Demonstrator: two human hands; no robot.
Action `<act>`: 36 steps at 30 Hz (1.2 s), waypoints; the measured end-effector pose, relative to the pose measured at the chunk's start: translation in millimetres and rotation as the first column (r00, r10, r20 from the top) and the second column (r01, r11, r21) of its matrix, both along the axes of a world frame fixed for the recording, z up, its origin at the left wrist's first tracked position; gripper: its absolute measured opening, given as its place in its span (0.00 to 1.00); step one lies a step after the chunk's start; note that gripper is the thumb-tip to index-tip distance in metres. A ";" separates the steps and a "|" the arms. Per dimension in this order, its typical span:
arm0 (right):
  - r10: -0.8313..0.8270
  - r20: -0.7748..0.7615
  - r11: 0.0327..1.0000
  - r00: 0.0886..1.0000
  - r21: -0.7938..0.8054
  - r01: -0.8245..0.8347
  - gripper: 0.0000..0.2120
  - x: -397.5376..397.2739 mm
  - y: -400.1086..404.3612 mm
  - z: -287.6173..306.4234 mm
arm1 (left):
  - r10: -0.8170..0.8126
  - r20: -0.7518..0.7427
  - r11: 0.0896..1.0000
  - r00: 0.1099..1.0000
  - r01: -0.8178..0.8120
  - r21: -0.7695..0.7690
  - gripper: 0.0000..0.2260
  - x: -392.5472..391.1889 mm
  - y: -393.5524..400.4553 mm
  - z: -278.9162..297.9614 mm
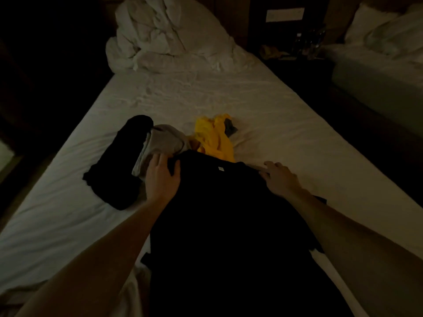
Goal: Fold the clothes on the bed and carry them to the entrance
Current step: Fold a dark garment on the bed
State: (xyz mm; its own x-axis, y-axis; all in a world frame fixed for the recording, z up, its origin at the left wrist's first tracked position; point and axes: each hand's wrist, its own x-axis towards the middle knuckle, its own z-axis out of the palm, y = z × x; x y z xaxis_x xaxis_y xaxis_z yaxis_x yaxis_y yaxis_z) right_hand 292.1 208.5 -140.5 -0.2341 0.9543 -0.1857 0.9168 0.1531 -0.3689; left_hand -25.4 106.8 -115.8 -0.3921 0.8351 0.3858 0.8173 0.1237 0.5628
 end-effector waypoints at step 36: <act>-0.520 -0.624 0.849 0.583 -0.455 0.269 0.23 -0.1 -86.8 83.1 | 0.177 0.762 0.942 0.623 0.117 -0.315 0.15 -67.8 -153.3 42.6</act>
State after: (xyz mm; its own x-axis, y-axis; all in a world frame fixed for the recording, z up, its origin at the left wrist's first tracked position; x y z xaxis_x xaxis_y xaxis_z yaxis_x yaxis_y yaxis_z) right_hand 291.9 121.7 -57.4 -0.0218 0.9137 -0.4059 0.2933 -0.3823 -0.8763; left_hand -93.1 -46.5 -73.3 -0.4453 0.8271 -0.3431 0.0885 0.4220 0.9023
